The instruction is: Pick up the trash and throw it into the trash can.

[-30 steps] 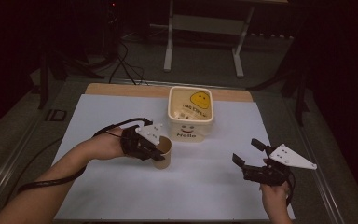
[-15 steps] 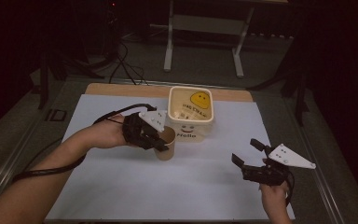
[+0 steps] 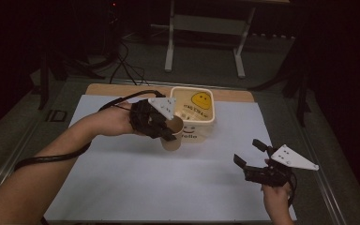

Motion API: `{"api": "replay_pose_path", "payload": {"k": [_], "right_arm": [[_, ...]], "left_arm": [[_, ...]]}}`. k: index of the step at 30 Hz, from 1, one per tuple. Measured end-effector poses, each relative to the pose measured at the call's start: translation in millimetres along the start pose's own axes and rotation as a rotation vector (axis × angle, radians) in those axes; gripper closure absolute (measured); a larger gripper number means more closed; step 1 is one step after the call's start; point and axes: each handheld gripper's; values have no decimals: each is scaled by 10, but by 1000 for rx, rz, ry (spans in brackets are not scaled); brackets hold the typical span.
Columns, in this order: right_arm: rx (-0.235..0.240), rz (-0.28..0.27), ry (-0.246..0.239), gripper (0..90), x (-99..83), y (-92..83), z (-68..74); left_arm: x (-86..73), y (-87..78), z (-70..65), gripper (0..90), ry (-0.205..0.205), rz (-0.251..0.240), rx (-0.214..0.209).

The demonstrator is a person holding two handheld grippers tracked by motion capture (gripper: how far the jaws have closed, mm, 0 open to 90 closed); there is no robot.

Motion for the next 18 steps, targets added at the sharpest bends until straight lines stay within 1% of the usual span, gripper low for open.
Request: {"api": "replay_pose_path", "payload": {"k": [1,2,3,4,6,7,9,10,13,14,15,16,18], "right_arm": [[2,2,0,116,-1,1,1],[2,4,0,116,-2,2,2],[0,3,-1,115,-5,2,3],[1,3,0,115,-5,2,1],[0,2,-1,116,-5,1,0],[-2,2,0,115,-5,-3,1],[-2,2,2,115,-6,-9,-4],[-1,2,3,115,-7,-9,-4],[0,3,2,115,-8,-10,-3],[2,3,2,116,-9,-10,-3],[1,3,2,115,-9,-11,-2],[3,2,2,115,-9,-12,-2],[2,3,3,115,-10,-12,-1]], "left_arm": [[18,-12,19,882,-3,-1,8],[34,-21,44,882,-3,3,6],[50,-35,66,882,0,1,14],[66,-43,87,882,-5,0,15],[83,-53,104,882,-3,6,18],[107,-69,138,882,-7,0,21],[135,-94,183,881,-4,7,33],[153,-113,218,881,-14,-1,23],[200,-152,267,882,-10,-3,34],[222,-167,278,881,-4,-3,45],[239,-173,297,881,-3,-3,43],[252,-177,312,881,0,-3,56],[284,-172,358,881,2,5,52]]}}
Point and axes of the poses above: each handheld gripper's, and its own axes: y roughly forward along the jaws, x roughly out of its top, z roughly to its left
